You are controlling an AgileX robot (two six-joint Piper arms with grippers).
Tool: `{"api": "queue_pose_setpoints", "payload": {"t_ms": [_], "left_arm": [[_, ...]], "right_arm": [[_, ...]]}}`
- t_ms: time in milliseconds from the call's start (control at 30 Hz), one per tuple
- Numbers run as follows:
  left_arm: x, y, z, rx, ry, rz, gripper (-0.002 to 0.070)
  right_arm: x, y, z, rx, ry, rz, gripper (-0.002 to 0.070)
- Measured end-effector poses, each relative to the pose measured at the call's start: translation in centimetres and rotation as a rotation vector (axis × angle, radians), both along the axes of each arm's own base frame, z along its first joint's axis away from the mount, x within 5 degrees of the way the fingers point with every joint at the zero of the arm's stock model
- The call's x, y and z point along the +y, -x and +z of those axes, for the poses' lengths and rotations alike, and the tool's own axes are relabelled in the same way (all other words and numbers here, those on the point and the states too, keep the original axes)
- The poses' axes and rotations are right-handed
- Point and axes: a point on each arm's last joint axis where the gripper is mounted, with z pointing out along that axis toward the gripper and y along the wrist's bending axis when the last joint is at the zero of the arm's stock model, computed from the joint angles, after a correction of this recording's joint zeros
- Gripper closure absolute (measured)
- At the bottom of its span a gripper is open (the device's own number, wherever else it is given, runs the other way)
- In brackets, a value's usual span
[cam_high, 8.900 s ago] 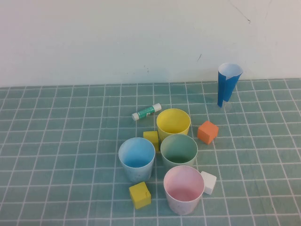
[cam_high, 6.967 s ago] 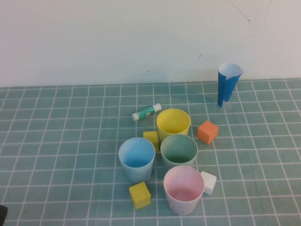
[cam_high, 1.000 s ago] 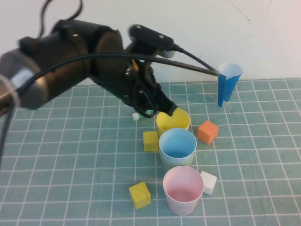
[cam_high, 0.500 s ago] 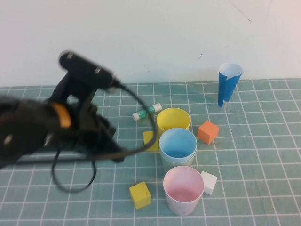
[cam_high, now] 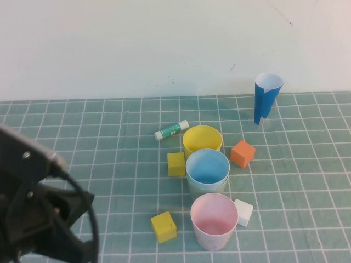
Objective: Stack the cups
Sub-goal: Pick up the yellow cup
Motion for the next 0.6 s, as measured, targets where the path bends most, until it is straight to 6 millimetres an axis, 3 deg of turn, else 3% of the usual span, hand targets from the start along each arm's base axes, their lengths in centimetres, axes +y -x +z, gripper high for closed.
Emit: {"api": "queue_pose_setpoints", "payload": {"t_ms": [167,300,433,600], "left_arm": [[1.1,1.7,-0.6,-0.023,0.022,0.003,0.0673],[1.7,2.7,-1.4,-0.03,0.027,0.003,0.0673],[2.0,3.2,-1.9,-0.03,0.029,0.004,0.0673],[2.0,3.3,-2.1,-0.025,0.028,0.004,0.0674]], "right_arm": [[1.3,-4.5,1.3,0.11,0.018,0.153,0.0605],[3.9,-8.5,2.0,0.183,0.071,0.309,0.0605],[7.0,-13.2,1.6,0.262,0.199,0.402,0.0605],[10.0,-20.0,0.5,0.272,0.243,0.381,0.0605]]}}
